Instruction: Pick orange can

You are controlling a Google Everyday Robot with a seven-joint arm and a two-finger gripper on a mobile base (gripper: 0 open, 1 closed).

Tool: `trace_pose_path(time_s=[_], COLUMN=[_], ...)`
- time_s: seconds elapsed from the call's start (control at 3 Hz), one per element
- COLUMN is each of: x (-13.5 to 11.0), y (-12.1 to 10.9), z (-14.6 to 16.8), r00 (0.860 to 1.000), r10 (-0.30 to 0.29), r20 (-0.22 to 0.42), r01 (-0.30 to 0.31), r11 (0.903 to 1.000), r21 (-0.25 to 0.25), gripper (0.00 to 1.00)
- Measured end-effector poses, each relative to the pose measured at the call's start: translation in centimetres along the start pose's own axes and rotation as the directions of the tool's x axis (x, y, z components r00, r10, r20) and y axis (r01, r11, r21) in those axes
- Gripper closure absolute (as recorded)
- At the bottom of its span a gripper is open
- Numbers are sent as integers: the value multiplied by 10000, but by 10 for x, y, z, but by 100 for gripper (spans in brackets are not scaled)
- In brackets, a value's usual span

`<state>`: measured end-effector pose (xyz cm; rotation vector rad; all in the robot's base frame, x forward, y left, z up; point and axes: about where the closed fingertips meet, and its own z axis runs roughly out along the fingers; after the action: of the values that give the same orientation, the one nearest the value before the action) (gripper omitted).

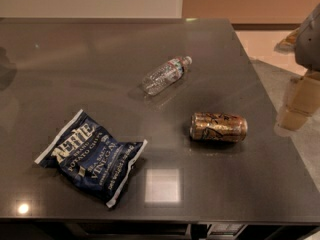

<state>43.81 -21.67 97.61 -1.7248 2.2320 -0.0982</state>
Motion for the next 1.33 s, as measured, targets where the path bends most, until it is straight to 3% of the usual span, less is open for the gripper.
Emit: trace_pose_path(time_s=[0.33, 0.67, 1.0, 1.33], x=[0, -7, -16, -25], y=[0, 3, 8, 15], z=[0, 15, 42, 68], r00=[10000, 9993, 9954, 9867], r10=[0, -296, -885, -1568], r20=[1, 206, 358, 438], r01=[0, 305, 919, 1619], r11=[10000, 9986, 9896, 9737], r21=[2, -439, -1103, -1604], gripper=[0, 0, 0, 0])
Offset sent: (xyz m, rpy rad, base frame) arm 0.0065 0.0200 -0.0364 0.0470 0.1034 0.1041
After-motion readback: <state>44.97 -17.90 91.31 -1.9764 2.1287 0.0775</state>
